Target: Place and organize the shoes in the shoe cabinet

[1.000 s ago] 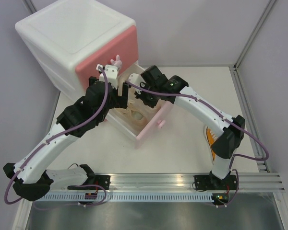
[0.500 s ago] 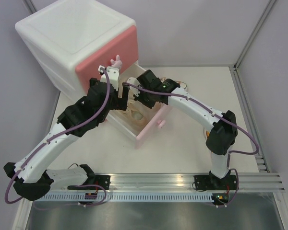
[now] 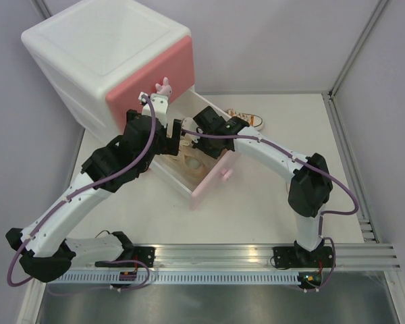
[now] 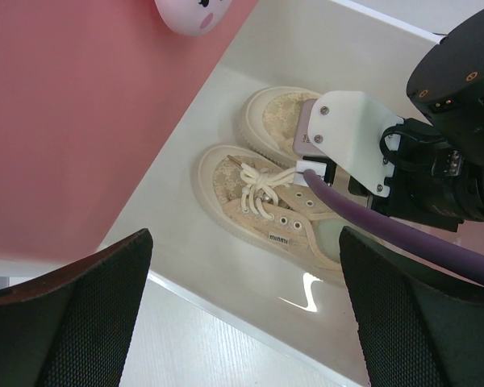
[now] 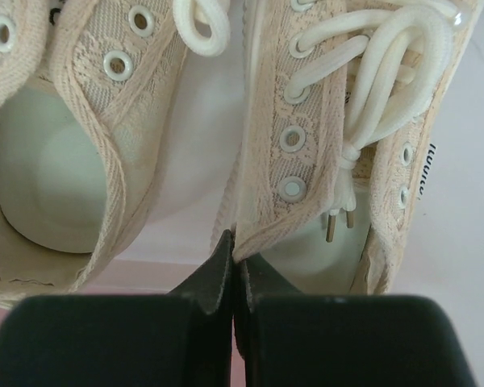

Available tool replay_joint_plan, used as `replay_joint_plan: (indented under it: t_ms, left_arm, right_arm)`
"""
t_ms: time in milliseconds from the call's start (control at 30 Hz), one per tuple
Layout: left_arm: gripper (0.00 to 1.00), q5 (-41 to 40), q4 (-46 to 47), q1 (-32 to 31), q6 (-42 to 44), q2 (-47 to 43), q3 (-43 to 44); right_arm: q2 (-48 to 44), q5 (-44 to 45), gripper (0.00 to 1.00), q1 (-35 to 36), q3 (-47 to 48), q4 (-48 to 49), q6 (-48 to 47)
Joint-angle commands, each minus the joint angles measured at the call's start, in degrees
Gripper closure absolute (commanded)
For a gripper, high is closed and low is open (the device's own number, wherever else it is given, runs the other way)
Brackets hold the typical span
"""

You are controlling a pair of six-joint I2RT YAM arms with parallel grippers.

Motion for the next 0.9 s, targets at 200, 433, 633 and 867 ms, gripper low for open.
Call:
replay_joint_plan:
  t_ms: [200, 433, 633, 867]
  left_arm:
    - [0.00, -0.94, 1.20, -0.06, 1.50, 0.16, 0.14]
    - [0.00, -1.03, 1.11, -0.06, 1.41, 0.07, 0.14]
    - [0.00, -0.94, 1.12, -0.06, 1.14, -0.02, 0.23]
    - [0.00, -0.85, 1.20, -0.15, 1.06, -0.10, 0.23]
  right_arm:
    - [0.68, 2.83, 0.99, 0.16, 2.27, 7.38, 1.14]
    - [1.82, 4.86, 0.99, 0.25, 3.68, 9.67, 2.29]
    - [2.26, 4.51, 0.99, 0.16, 2.28, 10.81, 2.99]
    - [2.79, 4.51, 0.94, 0.16, 1.93, 11.95, 3.34]
